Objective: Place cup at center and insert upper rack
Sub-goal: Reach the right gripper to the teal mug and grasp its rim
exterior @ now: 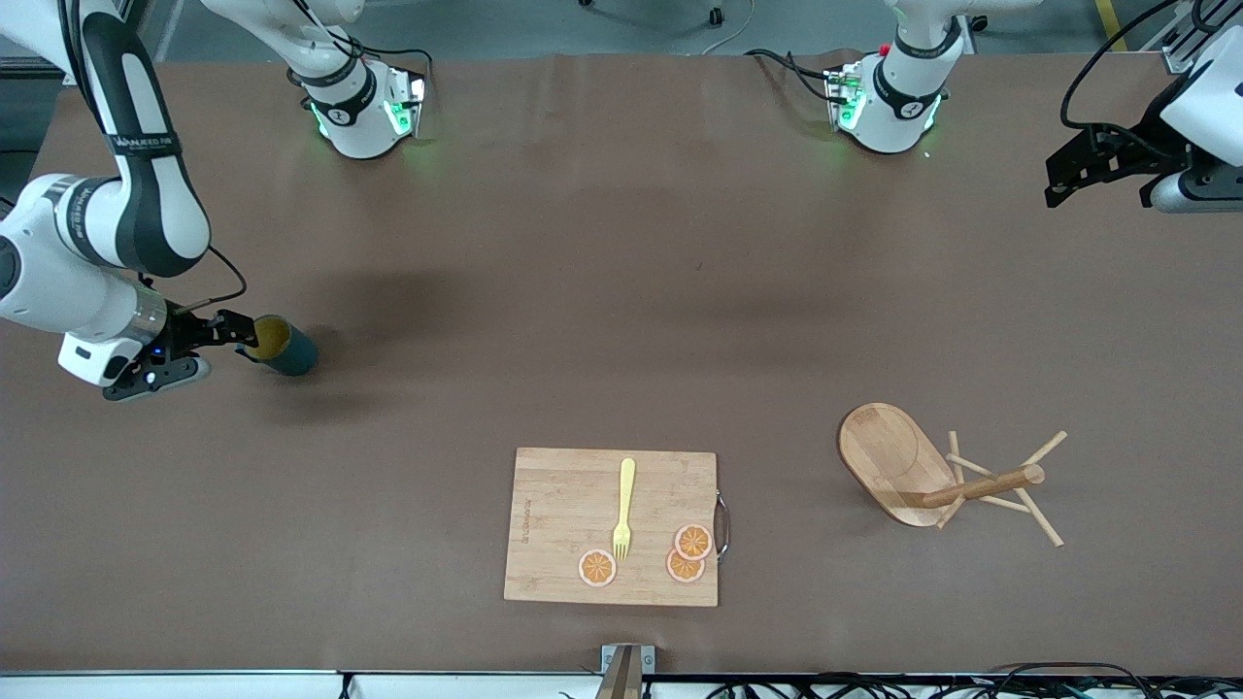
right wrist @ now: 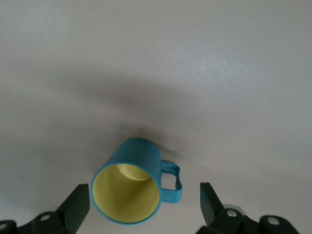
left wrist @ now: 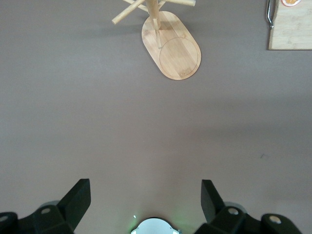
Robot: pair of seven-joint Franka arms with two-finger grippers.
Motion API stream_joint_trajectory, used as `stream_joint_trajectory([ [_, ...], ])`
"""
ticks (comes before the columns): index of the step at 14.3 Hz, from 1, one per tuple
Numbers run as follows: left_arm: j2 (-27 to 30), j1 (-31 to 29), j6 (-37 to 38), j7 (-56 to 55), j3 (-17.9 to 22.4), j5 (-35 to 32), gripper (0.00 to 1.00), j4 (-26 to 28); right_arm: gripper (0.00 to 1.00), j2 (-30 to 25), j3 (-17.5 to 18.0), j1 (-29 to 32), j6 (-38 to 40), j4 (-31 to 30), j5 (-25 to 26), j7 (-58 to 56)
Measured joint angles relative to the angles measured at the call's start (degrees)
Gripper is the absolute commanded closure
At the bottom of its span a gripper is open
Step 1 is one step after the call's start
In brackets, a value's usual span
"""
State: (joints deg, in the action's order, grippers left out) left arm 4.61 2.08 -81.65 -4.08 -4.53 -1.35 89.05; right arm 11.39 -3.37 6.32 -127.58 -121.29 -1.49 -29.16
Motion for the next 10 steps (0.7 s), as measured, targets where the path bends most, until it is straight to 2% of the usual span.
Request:
stream_joint_trajectory([
  [7,0.0,-0.1,0.0,0.0,0.15,0.0,0.0,0.0,0.0,4.26,-0.01,1.03,-7.53,-2.27,0.0,-3.53],
  [9,0.0,-0.12,0.0,0.0,0.16,-0.01,0.0,0.0,0.03,4.64,0.0,1.04,-9.09,-4.02,0.0,-5.0],
  [10,0.0,-0.13,0.0,0.0,0.19,-0.01,0.0,0.0,0.11,4.8,0.0,1.05,-9.42,-4.62,0.0,-5.72],
])
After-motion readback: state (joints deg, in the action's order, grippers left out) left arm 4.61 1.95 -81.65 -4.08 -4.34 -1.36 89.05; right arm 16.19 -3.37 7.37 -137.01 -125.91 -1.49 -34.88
